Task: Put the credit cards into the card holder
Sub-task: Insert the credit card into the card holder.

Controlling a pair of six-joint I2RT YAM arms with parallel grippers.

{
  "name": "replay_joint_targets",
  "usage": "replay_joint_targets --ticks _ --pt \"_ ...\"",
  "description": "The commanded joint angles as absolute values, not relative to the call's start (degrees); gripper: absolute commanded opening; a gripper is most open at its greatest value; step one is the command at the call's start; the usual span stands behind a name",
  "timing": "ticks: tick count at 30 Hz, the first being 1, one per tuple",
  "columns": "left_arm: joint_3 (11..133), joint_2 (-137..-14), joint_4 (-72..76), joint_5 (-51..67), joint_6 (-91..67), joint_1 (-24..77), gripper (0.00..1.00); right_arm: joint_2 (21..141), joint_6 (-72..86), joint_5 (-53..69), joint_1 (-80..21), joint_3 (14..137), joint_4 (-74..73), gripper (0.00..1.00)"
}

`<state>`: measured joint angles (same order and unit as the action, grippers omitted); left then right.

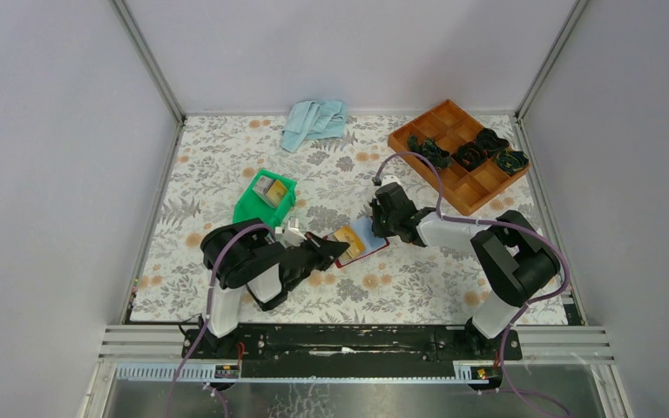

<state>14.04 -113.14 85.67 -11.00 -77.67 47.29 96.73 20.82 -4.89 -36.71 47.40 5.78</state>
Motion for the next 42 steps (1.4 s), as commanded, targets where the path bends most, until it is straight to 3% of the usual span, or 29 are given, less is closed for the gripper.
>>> replay_joint_targets --ticks 1,42 --pt "15.5 -114.26 86.36 -12.95 -76.73 47.9 0.0 98.98 20.83 -3.73 -37.18 44.39 -1.98 0.14" --pt "16.37 -115.91 85.68 -19.9 -80.77 52.16 0.0 98.75 20.65 -3.86 -37.18 43.99 -2.0 0.14"
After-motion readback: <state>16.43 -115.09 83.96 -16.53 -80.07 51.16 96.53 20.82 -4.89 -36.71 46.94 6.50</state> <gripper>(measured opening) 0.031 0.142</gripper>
